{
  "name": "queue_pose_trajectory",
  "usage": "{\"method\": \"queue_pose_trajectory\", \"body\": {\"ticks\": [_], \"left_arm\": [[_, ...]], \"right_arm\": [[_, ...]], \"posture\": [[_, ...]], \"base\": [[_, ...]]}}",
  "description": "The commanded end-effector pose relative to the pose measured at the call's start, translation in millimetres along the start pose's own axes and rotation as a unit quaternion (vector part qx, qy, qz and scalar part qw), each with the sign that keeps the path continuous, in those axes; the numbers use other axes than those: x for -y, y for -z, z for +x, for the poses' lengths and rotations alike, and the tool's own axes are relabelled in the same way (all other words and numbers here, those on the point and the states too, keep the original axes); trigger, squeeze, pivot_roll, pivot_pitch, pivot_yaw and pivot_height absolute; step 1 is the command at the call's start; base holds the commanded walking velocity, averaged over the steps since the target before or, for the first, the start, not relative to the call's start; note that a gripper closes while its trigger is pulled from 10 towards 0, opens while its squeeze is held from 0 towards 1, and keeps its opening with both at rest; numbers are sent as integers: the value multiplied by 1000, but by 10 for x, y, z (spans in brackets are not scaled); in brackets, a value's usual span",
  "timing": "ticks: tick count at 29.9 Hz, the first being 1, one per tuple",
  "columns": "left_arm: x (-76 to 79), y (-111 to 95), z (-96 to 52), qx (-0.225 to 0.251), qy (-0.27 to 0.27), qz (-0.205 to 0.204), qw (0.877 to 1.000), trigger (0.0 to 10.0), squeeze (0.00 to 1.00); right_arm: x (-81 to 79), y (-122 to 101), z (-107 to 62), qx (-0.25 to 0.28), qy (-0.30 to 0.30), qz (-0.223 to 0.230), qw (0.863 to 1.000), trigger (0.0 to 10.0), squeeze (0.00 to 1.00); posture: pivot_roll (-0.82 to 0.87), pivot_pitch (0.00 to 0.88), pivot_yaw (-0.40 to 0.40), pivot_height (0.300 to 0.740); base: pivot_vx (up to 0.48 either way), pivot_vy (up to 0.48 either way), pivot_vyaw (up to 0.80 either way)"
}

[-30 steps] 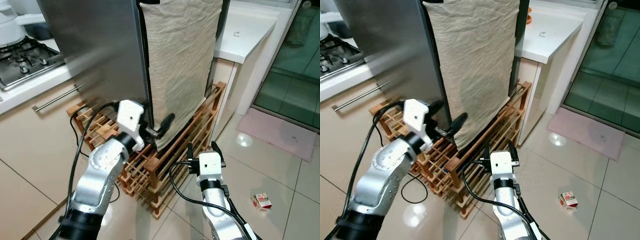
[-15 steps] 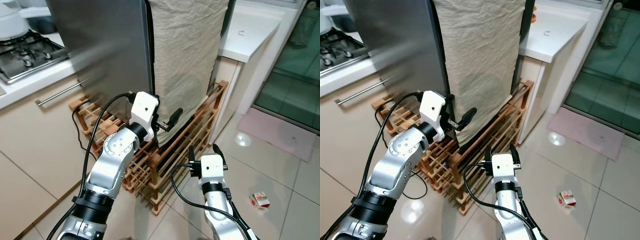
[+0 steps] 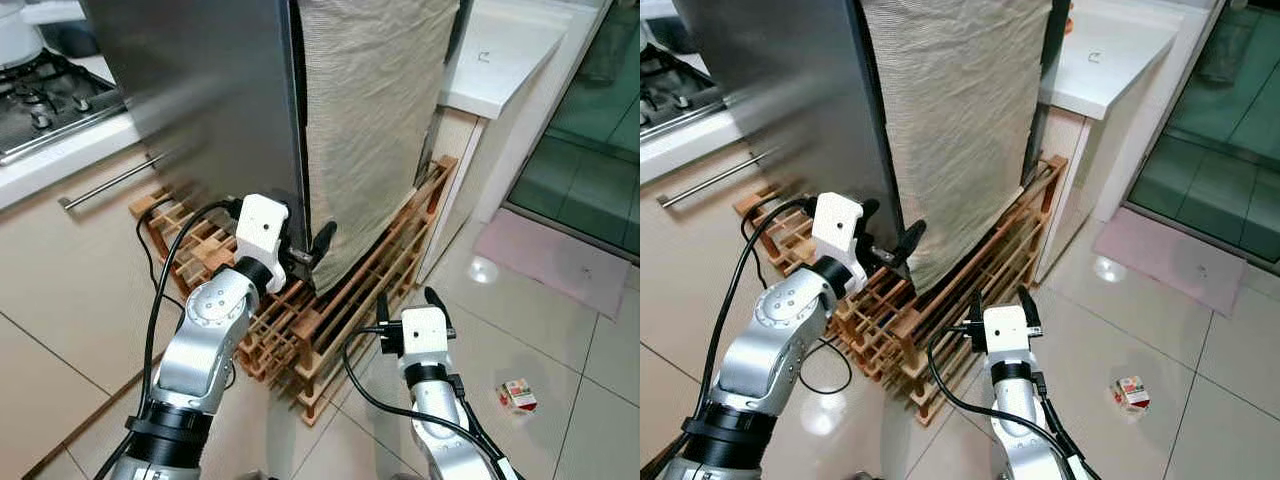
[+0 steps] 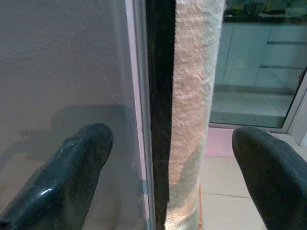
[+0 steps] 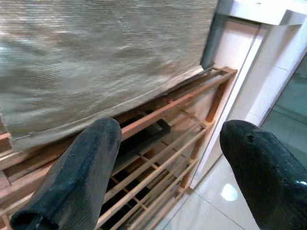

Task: Restocking fridge

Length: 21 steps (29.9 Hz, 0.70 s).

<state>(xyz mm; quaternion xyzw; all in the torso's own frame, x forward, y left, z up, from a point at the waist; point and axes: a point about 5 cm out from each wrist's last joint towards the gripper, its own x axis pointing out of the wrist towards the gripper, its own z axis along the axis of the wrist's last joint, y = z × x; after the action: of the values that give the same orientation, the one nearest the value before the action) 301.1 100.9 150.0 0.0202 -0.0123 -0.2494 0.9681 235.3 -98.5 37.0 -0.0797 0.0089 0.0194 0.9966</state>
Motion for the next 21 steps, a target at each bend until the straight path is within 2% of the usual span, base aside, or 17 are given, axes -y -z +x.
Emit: {"method": "queue_pose_trajectory", "body": {"ticks": [1,10,16,21], "left_arm": [[-9,-40,27,2,-1,-1,1000,10000,0],[74,-103,33,7,19,-18,1000,10000,0],[160,-11,16,-8,23,-29,999,10000,0],[204,56,80,-16,24,-26,999,10000,0]], "right_arm": [[23,-16,-13,0,2,2,1000,10000,0],[24,-18,-18,-2,4,0,1000,10000,0],[19,-27,-3,-4,5,0,1000,10000,0],[16,-36,6,-4,5,1,1000,10000,0]], "posture": [[-114,0,35,740],[-119,0,39,740],[-115,0,40,740],[-122,0,41,740]], "base": [[0,0,0],[0,0,0],[0,0,0],[0,0,0]]}}
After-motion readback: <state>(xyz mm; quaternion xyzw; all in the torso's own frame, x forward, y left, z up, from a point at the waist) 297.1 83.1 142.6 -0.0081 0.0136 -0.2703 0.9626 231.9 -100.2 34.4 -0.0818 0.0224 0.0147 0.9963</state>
